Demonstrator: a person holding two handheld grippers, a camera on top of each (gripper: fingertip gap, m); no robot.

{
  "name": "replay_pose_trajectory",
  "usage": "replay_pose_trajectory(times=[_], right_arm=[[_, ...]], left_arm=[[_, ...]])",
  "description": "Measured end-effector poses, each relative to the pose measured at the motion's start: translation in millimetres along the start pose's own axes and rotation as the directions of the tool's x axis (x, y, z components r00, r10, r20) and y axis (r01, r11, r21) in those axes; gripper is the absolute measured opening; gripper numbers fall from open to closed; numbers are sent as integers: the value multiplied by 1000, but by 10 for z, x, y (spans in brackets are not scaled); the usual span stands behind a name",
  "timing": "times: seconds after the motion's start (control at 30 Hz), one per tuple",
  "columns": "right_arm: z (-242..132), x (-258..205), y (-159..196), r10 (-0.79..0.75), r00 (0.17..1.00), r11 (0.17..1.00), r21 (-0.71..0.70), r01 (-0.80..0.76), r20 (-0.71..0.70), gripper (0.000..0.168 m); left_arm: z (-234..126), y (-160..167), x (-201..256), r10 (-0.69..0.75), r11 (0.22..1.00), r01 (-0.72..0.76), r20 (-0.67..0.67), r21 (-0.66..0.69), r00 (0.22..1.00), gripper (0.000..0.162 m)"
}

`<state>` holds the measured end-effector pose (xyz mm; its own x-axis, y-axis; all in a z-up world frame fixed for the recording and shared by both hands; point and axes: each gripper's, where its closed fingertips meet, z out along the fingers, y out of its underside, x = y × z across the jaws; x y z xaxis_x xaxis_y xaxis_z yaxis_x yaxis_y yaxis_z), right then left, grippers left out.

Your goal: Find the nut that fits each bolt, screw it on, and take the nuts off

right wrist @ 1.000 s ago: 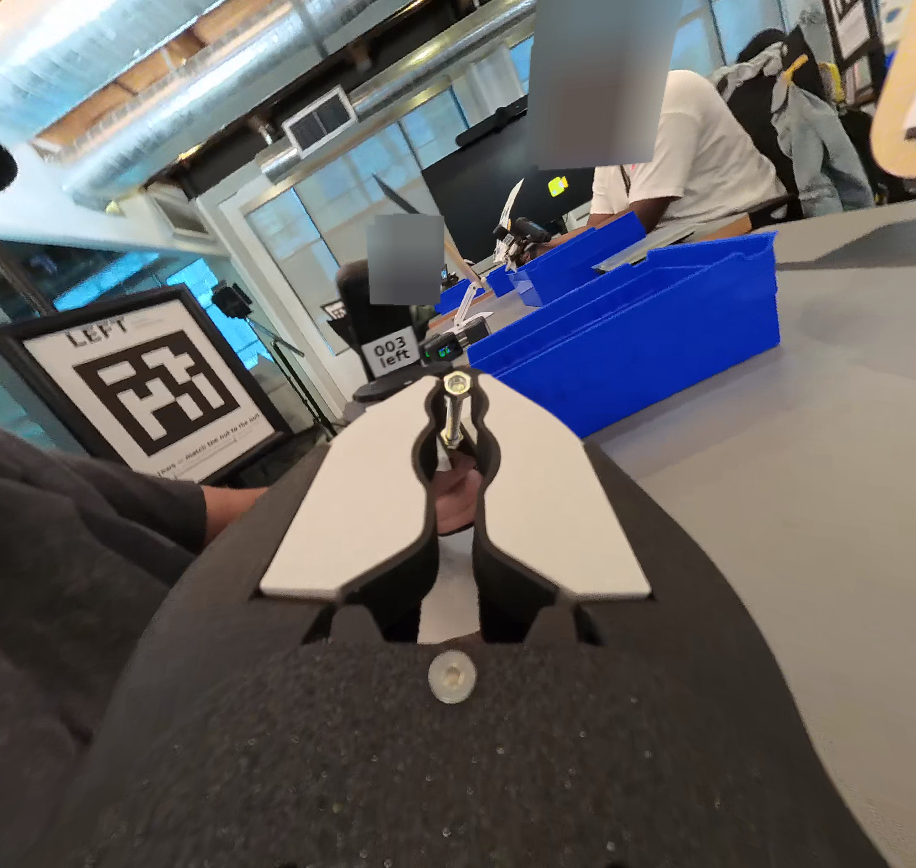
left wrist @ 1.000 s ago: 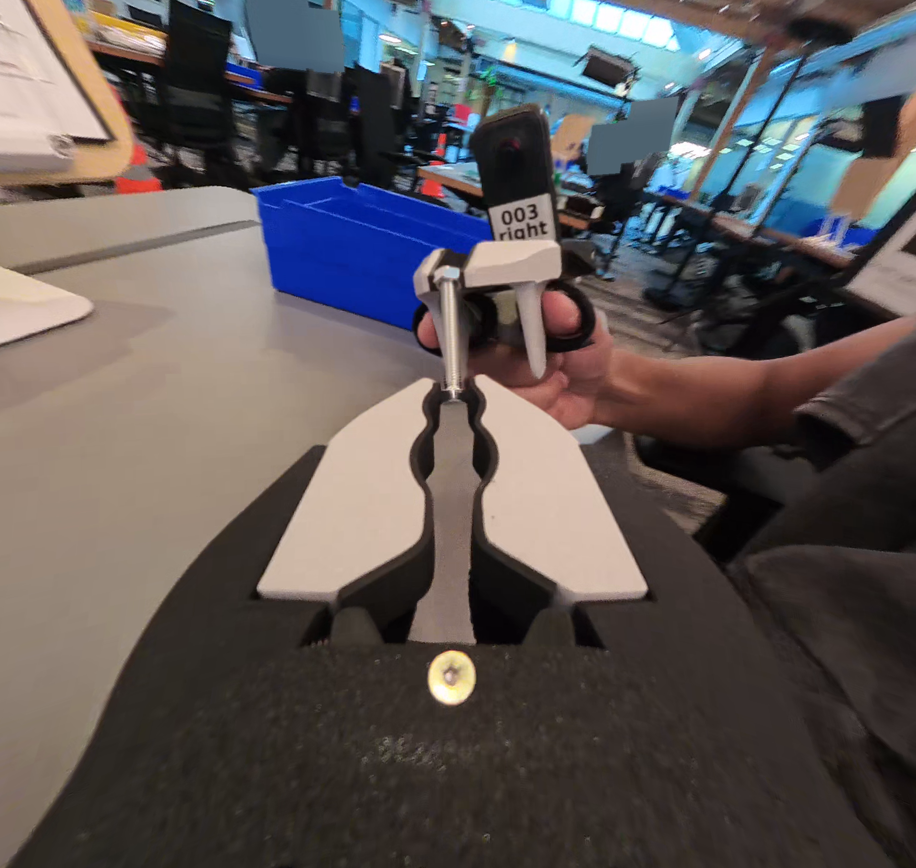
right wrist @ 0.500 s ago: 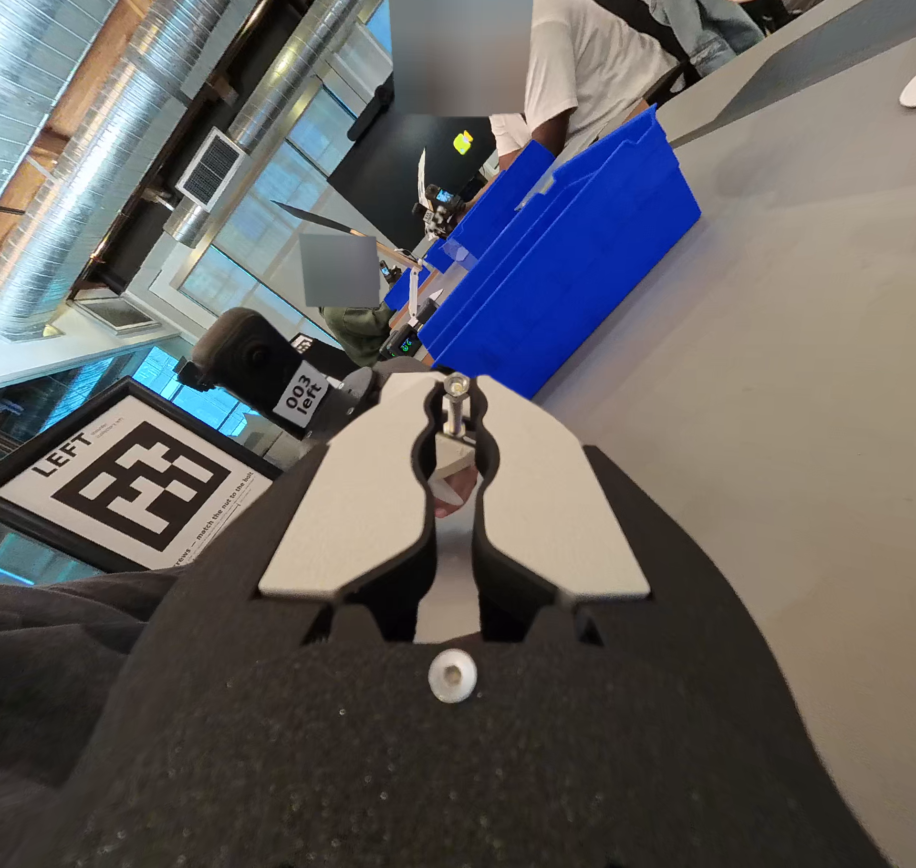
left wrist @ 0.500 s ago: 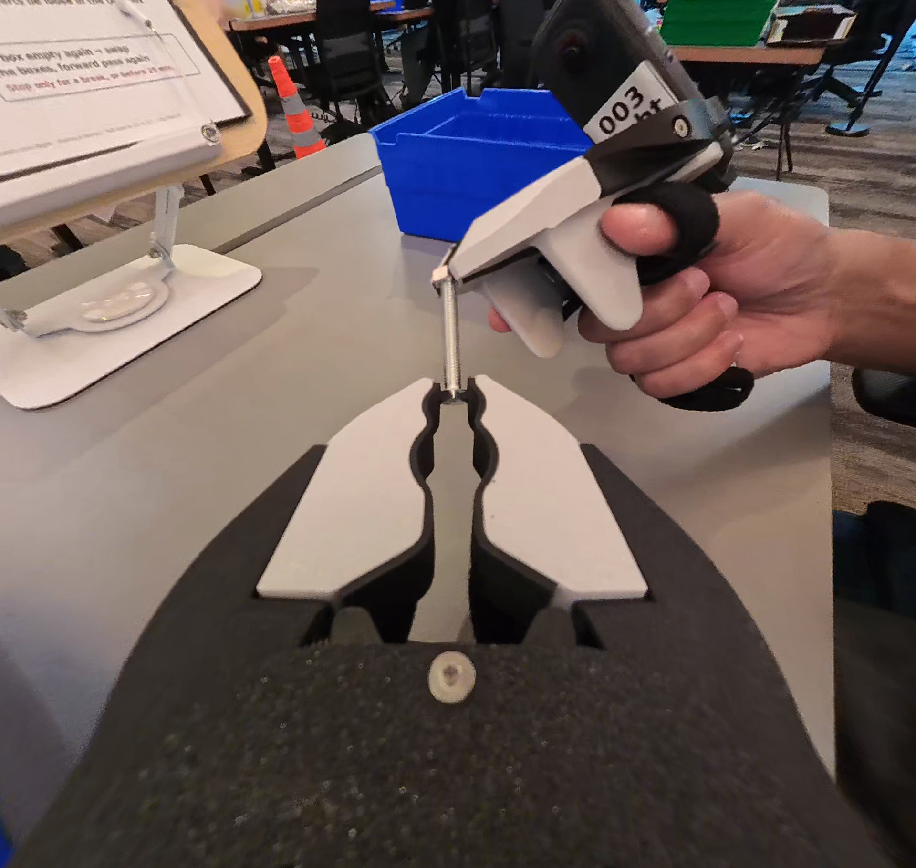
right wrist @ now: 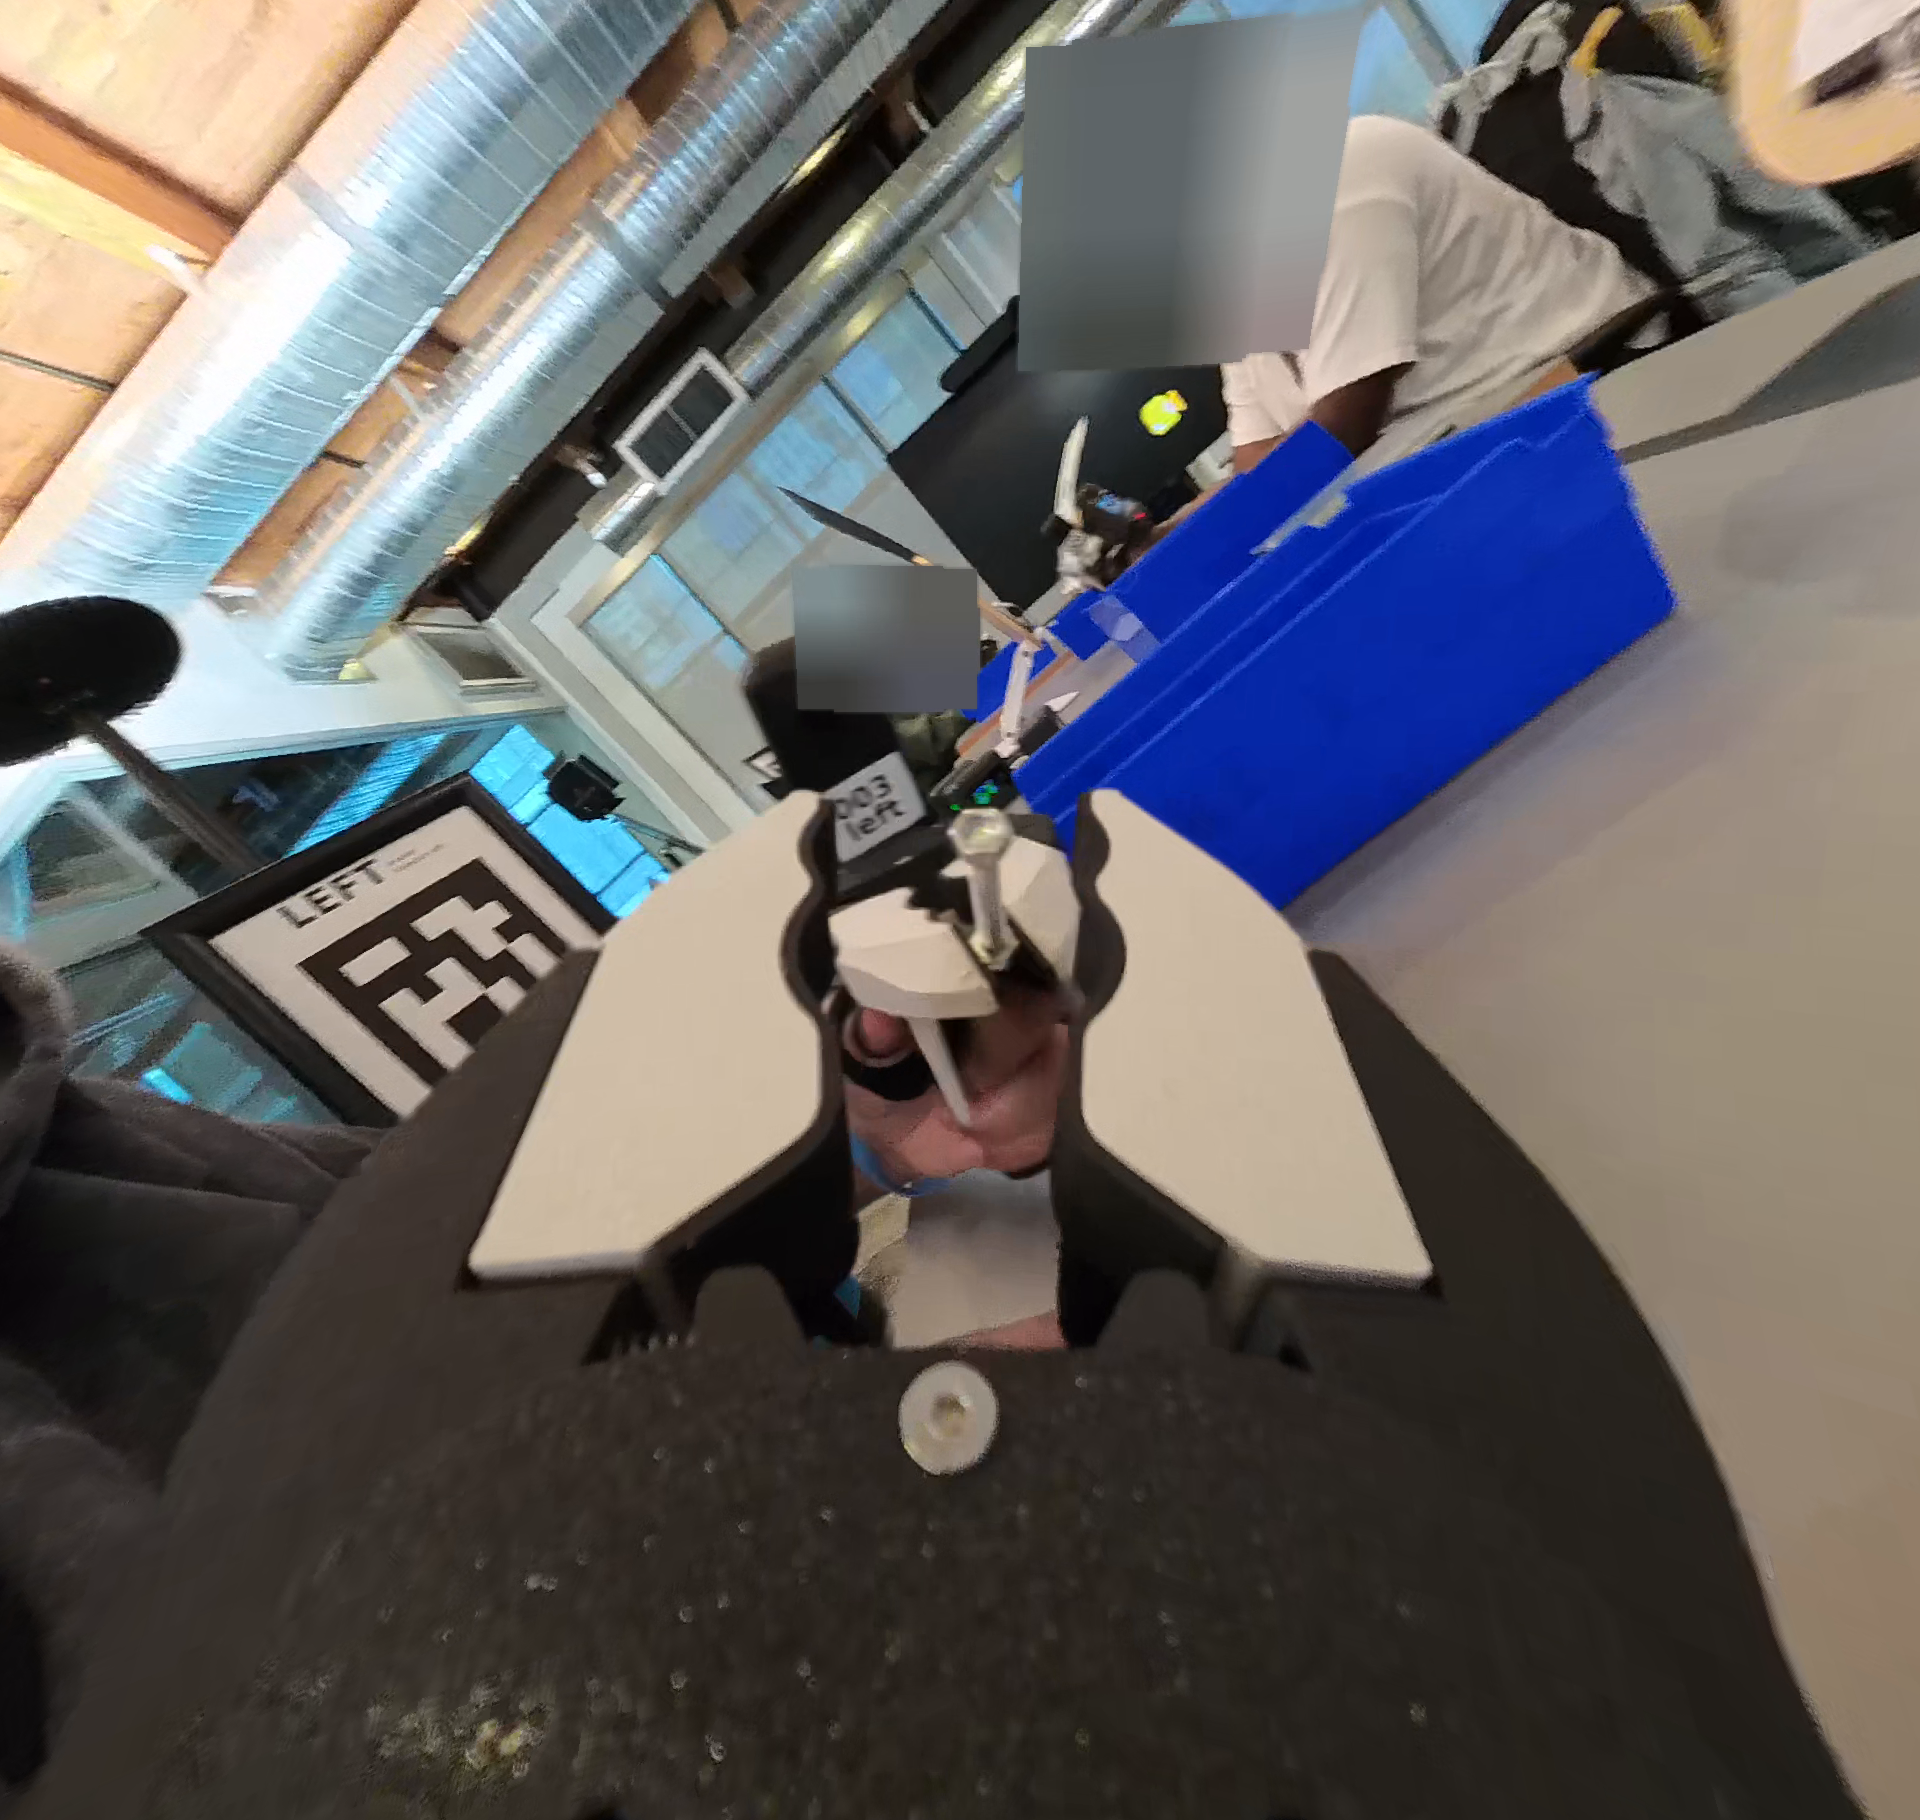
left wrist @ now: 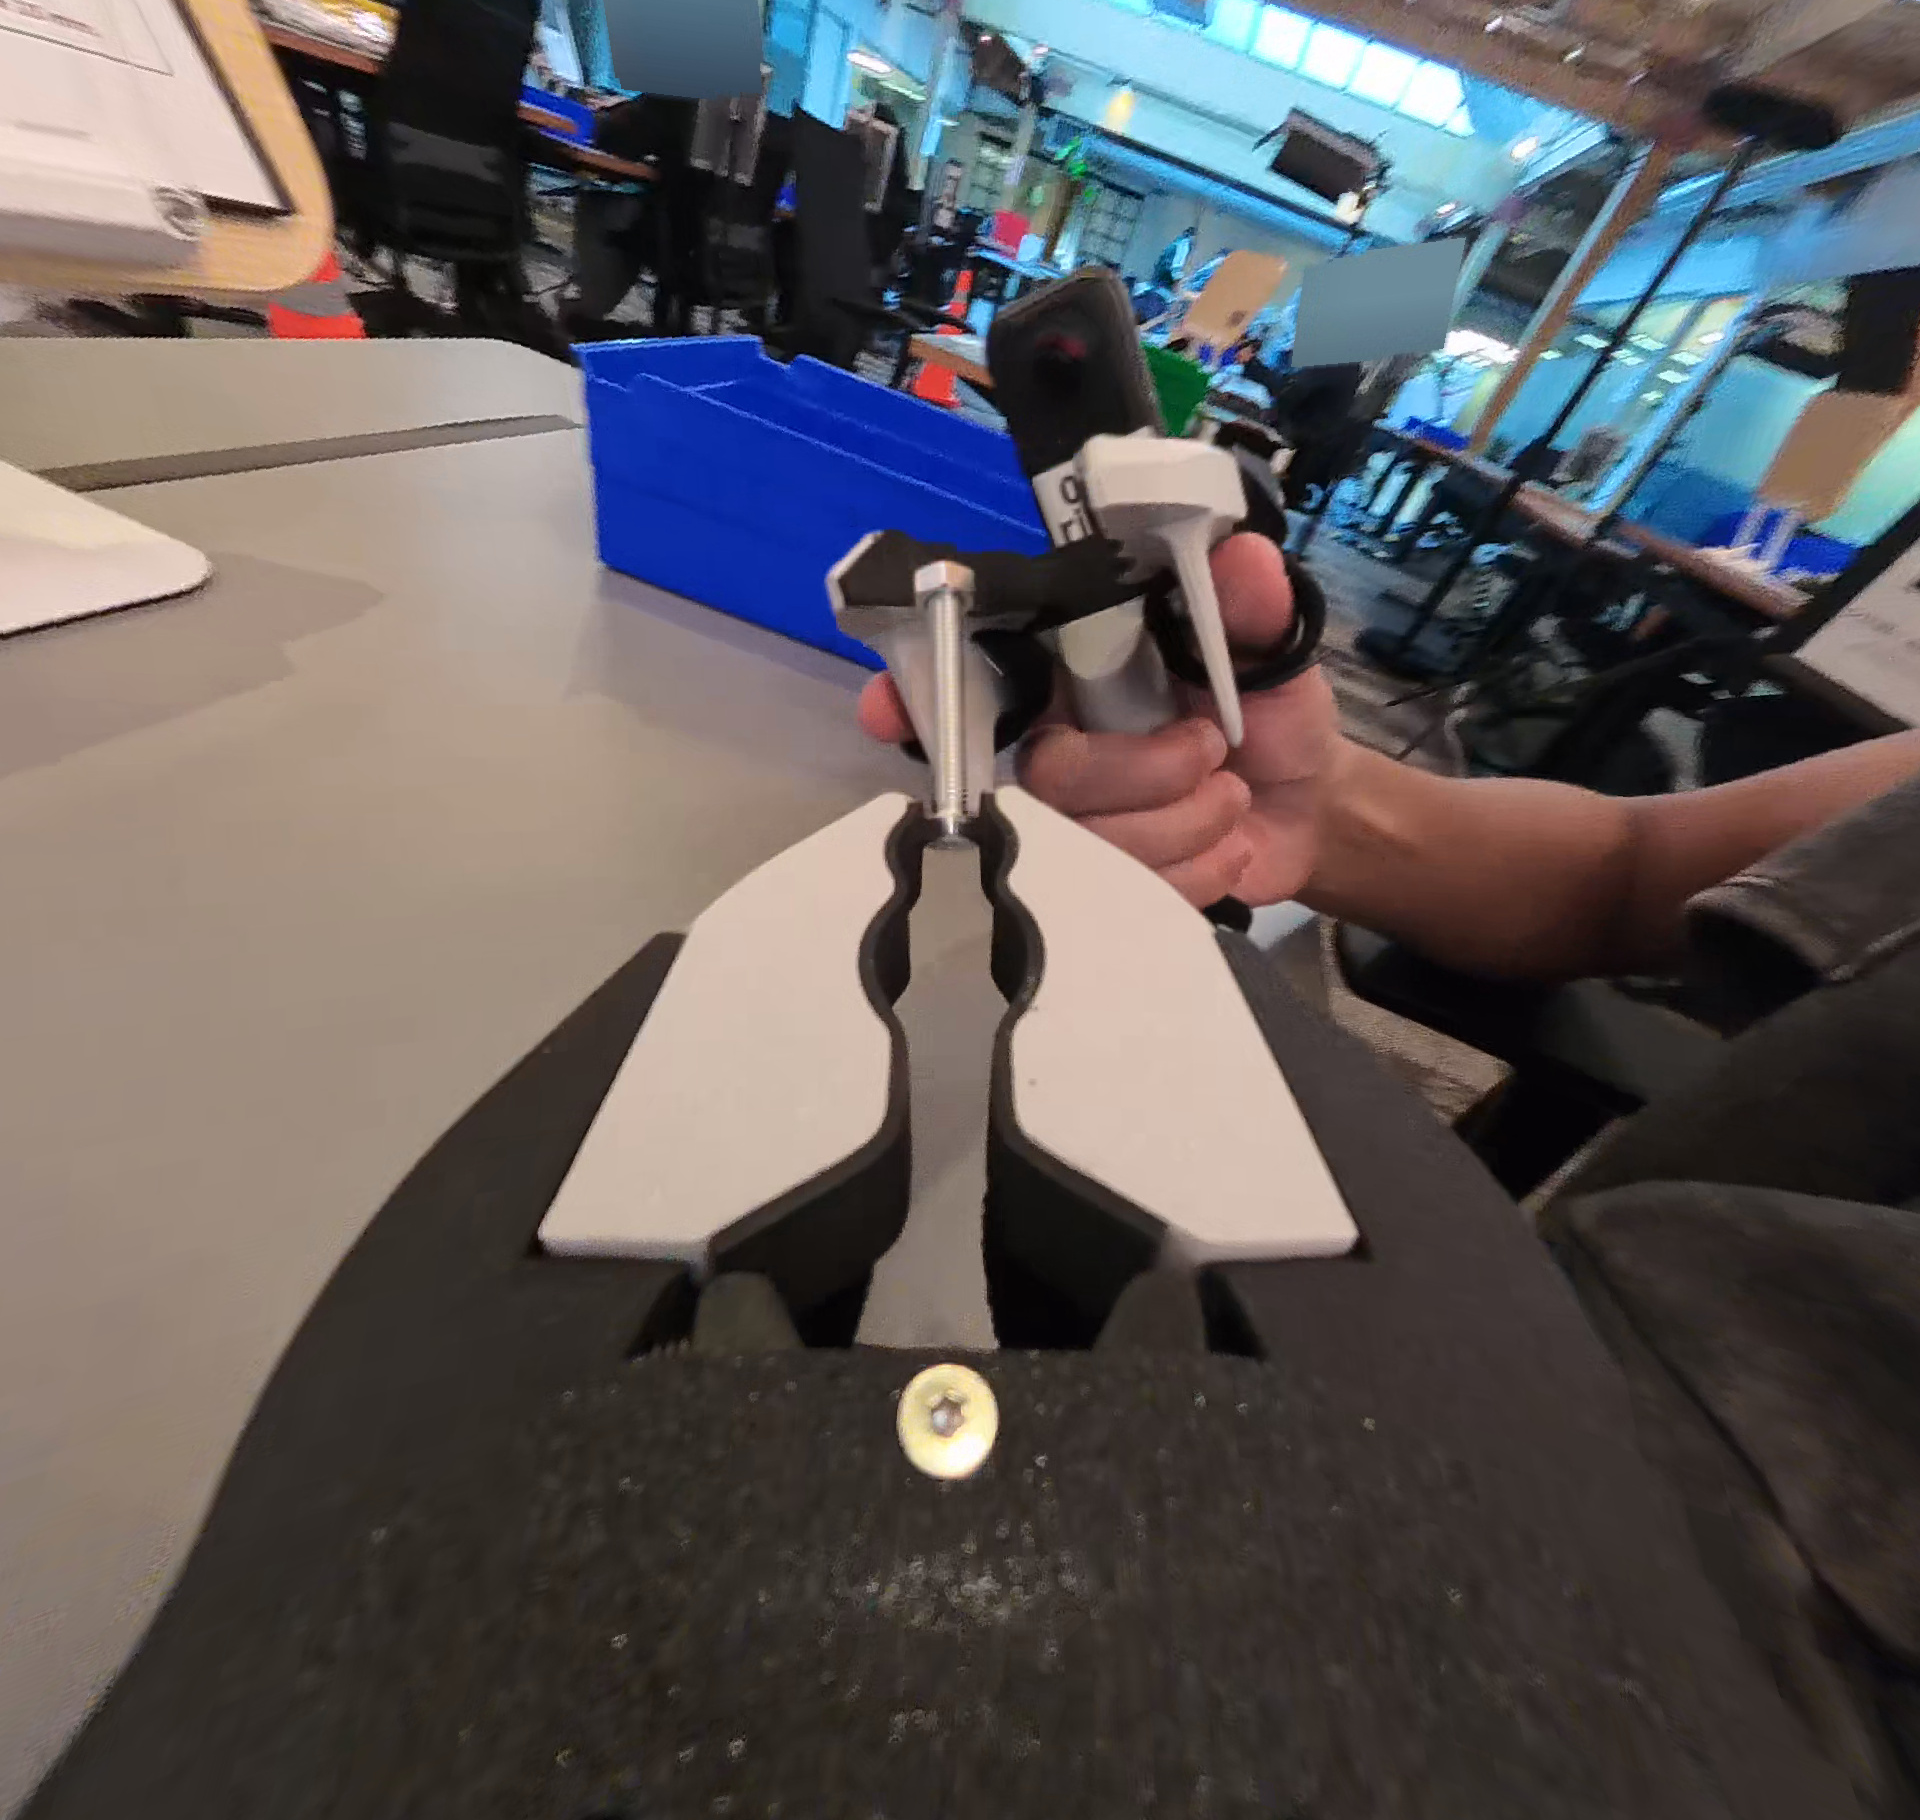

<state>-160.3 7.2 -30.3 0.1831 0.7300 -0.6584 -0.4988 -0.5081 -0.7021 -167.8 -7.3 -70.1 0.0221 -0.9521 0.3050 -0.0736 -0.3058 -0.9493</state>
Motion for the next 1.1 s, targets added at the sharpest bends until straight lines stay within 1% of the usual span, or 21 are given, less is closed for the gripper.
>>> replay_pose_trajectory(times=[0.07, 0.1, 0.17, 0.23, 0.3, 0.37, 0.47, 0.53, 0.57, 0.6, 0.67, 0.8, 0.9, 0.93, 1.03, 1.07, 1.1], right_arm=[[31, -94, 35, -7, 999, 1000, -4, 7, 51, 43], [32, -126, 34, -27, 998, 1000, 4, 27, 57, 45], [21, -141, 55, -71, 997, 997, -3, 71, 40, 36], [21, -131, 76, -74, 997, 997, -15, 75, 28, 39], [42, -111, 68, -85, 996, 996, -15, 85, 21, 40], [91, -95, 69, -76, 997, 997, -23, 76, 24, 45], [120, -154, 67, -56, 996, 998, -12, 57, 70, 46], [99, -192, 80, -68, 995, 998, -9, 68, 80, 46], [83, -186, 89, -74, 995, 997, -10, 75, 67, 48], [63, -189, 101, -86, 994, 996, -14, 87, 66, 45], [30, -186, 89, -91, 994, 996, -6, 91, 59, 44], [75, -133, 46, -103, 994, 995, -11, 103, 39, 45], [129, -166, 77, -106, 992, 994, -25, 108, 64, 45], [128, -194, 91, -104, 992, 994, -25, 106, 78, 43], [76, -180, 138, -123, 991, 992, -36, 125, 52, 48], [41, -189, 151, -132, 990, 990, -41, 134, 57, 42], [11, -182, 154, -132, 990, 990, -42, 134, 50, 42]], left_arm=[[-10, -10, -19, -20, 1000, 21, -4, 11, 1000, 10], [-20, -12, -32, -27, 1000, 27, -5, 11, 1000, 10], [-67, -58, -107, -43, 999, 43, 21, 27, 999, 10], [-128, -107, -150, -46, 998, 45, 27, 46, 999, 10], [-134, -111, -118, -47, 998, 47, 1, 46, 999, 10], [-94, -101, -20, -45, 998, 48, -48, 46, 998, 10], [-40, -58, 95, -50, 998, 53, -106, 24, 993, 10], [-49, -57, 55, -76, 997, 79, -102, 25, 992, 10], [-66, -66, 13, -88, 995, 92, -94, 31, 992, 10], [-89, -79, -31, -101, 994, 104, -84, 39, 991, 10], [-126, -88, -120, -110, 993, 112, -54, 47, 993, 10], [-82, -67, -3, -105, 994, 109, -112, 29, 988, 10], [-27, -28, 117, -87, 996, 89, -147, 6, 985, 10], [-25, -28, 110, -88, 996, 90, -139, 7, 986, 10], [-63, -57, 23, -112, 993, 115, -118, 21, 987, 10], [-82, -76, -20, -120, 992, 124, -103, 36, 987, 10], [-94, -80, -30, -129, 990, 134, -110, 39, 986, 10]])
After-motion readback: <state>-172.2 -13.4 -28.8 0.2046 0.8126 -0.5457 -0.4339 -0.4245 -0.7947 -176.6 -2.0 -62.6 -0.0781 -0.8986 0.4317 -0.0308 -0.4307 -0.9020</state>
